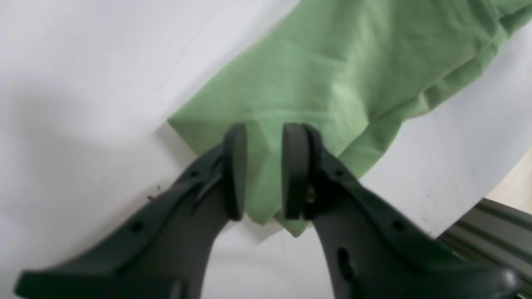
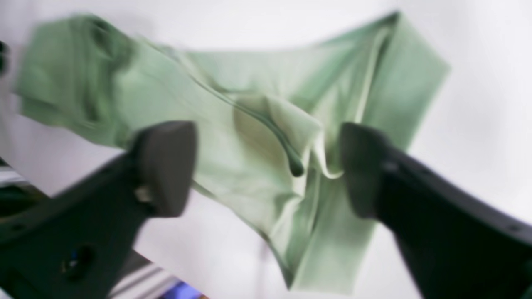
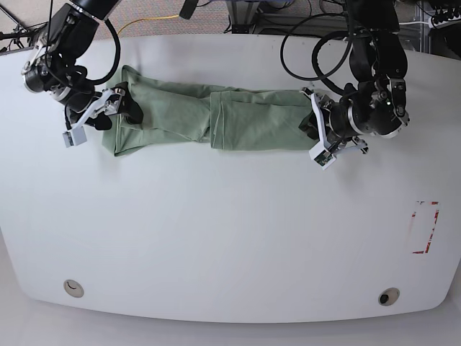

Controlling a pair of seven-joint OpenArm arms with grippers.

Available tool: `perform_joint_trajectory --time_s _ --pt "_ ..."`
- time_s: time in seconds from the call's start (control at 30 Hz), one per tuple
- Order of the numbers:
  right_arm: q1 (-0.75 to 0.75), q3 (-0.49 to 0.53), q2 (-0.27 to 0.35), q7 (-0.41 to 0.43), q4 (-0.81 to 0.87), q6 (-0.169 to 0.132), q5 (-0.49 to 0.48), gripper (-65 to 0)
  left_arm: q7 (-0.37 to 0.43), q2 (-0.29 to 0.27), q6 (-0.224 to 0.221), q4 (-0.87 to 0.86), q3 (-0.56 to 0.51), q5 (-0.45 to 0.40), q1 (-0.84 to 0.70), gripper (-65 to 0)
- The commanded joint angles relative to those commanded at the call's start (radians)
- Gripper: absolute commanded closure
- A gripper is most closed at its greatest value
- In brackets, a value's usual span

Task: Fold the T-shirt properly
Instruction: 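Fold the strip end with the left gripper toward the right gripper, then regrasp the folded strip ends with both grippers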

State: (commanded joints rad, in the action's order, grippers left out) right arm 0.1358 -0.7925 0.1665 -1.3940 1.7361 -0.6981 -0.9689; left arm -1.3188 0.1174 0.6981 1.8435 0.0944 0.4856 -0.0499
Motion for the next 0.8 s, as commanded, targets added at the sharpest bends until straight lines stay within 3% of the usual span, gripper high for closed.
perform_joint_trajectory --time_s 0.17,0.43,0.6,0.8 --pt "-0.041 -0.077 0.057 -0.002 -0.169 0.000 -0.035 -65.0 0.026 0.018 0.000 -0.068 0.005 0.000 -0.015 -6.9" --pt "-0.089 -0.087 0.117 -0.002 -0.311 0.000 -0.037 -65.0 0.051 0.018 0.000 -0.103 0.002 0.000 -0.021 -6.9" --pt "-0.094 -0.083 0.115 -0.002 -0.394 0.000 -0.032 -65.0 0.051 0.017 0.000 -0.103 0.002 0.000 -0.023 -6.9" --pt "-0.080 -0.025 0.058 0.006 -0.364 0.000 -0.035 -65.0 0.052 0.017 0.000 -0.103 0.002 0.000 -0.021 -7.1"
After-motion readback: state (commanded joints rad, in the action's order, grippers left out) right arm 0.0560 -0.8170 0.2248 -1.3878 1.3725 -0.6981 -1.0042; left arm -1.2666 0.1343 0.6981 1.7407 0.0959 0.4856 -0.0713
